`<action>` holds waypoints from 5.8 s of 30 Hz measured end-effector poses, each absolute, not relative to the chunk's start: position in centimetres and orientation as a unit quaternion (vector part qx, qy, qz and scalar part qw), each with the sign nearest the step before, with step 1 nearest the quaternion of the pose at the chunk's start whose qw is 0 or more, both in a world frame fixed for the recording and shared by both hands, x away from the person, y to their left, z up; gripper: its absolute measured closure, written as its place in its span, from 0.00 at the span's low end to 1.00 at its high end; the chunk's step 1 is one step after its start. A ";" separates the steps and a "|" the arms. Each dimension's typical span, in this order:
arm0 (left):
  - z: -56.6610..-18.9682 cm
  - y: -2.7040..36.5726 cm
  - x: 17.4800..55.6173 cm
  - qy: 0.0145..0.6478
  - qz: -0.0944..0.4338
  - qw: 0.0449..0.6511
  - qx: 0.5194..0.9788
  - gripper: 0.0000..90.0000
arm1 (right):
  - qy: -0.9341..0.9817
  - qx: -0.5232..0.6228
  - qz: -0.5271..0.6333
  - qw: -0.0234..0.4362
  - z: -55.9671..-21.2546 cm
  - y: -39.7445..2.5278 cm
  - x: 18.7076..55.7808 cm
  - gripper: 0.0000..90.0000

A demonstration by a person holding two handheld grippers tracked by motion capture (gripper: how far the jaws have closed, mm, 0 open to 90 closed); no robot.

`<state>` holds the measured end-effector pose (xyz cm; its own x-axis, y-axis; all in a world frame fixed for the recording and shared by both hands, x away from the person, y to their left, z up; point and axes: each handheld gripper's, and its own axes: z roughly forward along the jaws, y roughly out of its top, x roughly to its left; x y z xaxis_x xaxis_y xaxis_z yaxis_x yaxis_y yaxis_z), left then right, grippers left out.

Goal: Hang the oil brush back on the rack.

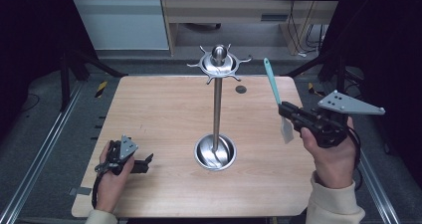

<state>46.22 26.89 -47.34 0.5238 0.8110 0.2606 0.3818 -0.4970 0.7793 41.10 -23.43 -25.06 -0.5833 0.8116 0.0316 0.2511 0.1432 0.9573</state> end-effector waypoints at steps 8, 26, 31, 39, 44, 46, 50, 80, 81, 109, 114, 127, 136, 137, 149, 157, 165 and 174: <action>-47.4 26.9 46.2 0.370 0.317 0.338 0.805 0.03 | 0.713 0.349 0.545 0.270 -25.0 -22.4 39.7 0.92; -47.4 26.8 46.2 0.370 0.316 0.338 0.805 0.03 | 0.714 0.302 0.567 0.278 -26.3 -20.9 37.6 0.92; -47.4 26.8 46.2 0.370 0.316 0.338 0.805 0.03 | 0.713 0.297 0.571 0.277 -26.4 -20.6 37.6 0.92; -47.4 26.8 46.2 0.369 0.315 0.337 0.807 0.03 | 0.718 0.289 0.569 0.277 -26.4 -19.8 37.6 0.92; -47.4 26.8 46.2 0.370 0.315 0.339 0.806 0.03 | 0.722 0.288 0.564 0.278 -26.5 -19.5 37.7 0.92; -47.4 26.8 46.2 0.369 0.315 0.337 0.807 0.03 | 0.723 0.290 0.562 0.278 -26.5 -19.4 37.7 0.92; -47.4 26.7 46.2 0.369 0.315 0.337 0.807 0.03 | 0.726 0.290 0.557 0.278 -26.7 -19.2 37.9 0.92; -47.5 26.7 46.2 0.367 0.315 0.335 0.809 0.03 | 0.705 0.311 0.566 0.292 -29.1 -16.4 40.1 0.92; -47.5 26.7 46.2 0.367 0.314 0.335 0.809 0.03 | 0.705 0.311 0.566 0.293 -29.1 -16.4 40.1 0.92; -47.5 26.7 46.2 0.369 0.315 0.338 0.806 0.03 | 0.695 0.316 0.574 0.297 -29.6 -15.5 40.8 0.92; -47.4 26.8 46.2 0.369 0.316 0.338 0.806 0.03 | 0.694 0.317 0.575 0.298 -29.6 -15.4 40.9 0.92; -47.4 26.8 46.2 0.369 0.315 0.338 0.807 0.03 | 0.690 0.317 0.578 0.301 -29.8 -15.2 41.0 0.92; -47.4 26.8 46.2 0.370 0.316 0.339 0.806 0.03 | 0.691 0.306 0.579 0.306 -29.8 -14.9 41.2 0.85; -47.4 26.8 46.2 0.369 0.316 0.339 0.805 0.03 | 0.691 0.305 0.579 0.308 -29.7 -14.9 41.1 0.84; -47.4 26.7 46.2 0.369 0.315 0.338 0.806 0.03 | 0.667 0.345 0.562 0.347 -28.9 -17.2 41.4 0.57; -47.4 26.7 46.2 0.369 0.315 0.339 0.806 0.03 | 0.669 0.377 0.534 0.354 -29.0 -18.8 42.4 0.45; -47.4 26.7 46.2 0.369 0.314 0.339 0.807 0.03 | 0.659 0.407 0.520 0.361 -29.2 -19.9 43.0 0.32; -47.4 26.7 46.2 0.368 0.315 0.339 0.807 0.03 | 0.652 0.425 0.504 0.375 -29.5 -21.2 43.7 0.22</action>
<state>46.21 26.70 -47.41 0.5306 0.8074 0.2579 0.3812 -0.4991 0.7782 43.73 -21.21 -29.50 -0.3574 0.9319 -0.0614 0.1752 0.1315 0.9757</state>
